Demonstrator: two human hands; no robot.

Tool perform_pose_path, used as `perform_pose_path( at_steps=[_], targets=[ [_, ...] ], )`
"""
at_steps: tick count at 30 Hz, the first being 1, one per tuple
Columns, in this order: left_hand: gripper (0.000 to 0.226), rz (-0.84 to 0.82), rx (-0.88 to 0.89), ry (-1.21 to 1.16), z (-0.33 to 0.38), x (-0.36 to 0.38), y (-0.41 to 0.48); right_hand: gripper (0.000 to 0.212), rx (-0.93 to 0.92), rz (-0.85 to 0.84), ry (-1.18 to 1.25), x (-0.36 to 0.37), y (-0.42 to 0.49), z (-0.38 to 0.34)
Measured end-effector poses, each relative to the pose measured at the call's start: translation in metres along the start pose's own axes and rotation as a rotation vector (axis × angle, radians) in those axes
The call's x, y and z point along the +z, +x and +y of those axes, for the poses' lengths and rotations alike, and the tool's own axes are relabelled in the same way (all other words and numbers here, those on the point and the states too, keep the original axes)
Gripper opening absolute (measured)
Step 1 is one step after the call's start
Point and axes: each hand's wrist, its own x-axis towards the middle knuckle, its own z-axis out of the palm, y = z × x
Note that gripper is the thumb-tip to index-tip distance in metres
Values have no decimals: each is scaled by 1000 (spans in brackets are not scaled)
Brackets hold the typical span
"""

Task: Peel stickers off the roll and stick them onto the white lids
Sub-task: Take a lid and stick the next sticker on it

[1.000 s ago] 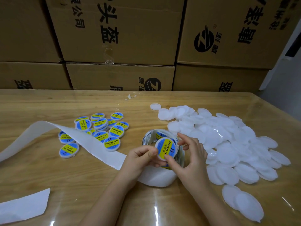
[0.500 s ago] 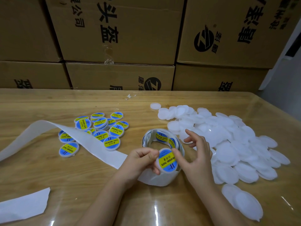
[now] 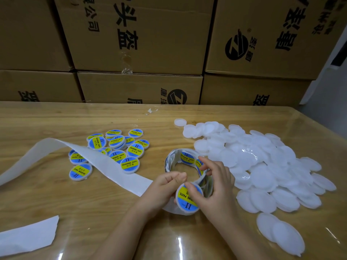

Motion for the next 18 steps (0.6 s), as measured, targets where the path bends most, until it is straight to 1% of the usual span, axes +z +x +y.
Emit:
perform_pose_path(
  at_steps=[10, 13, 16, 18],
  targets=[
    [37, 59, 20, 9, 4, 13, 1, 55, 6, -9, -24, 3, -1, -2],
    [45, 94, 41, 25, 5, 12, 1, 57, -9, -32, -28, 3, -1, -3],
    [43, 107, 61, -22, 5, 11, 1, 59, -18, -47, -29, 4, -2, -5],
    [53, 117, 76, -73, 4, 10, 1, 61, -28, -56, -37, 4, -2, -5]
  ],
)
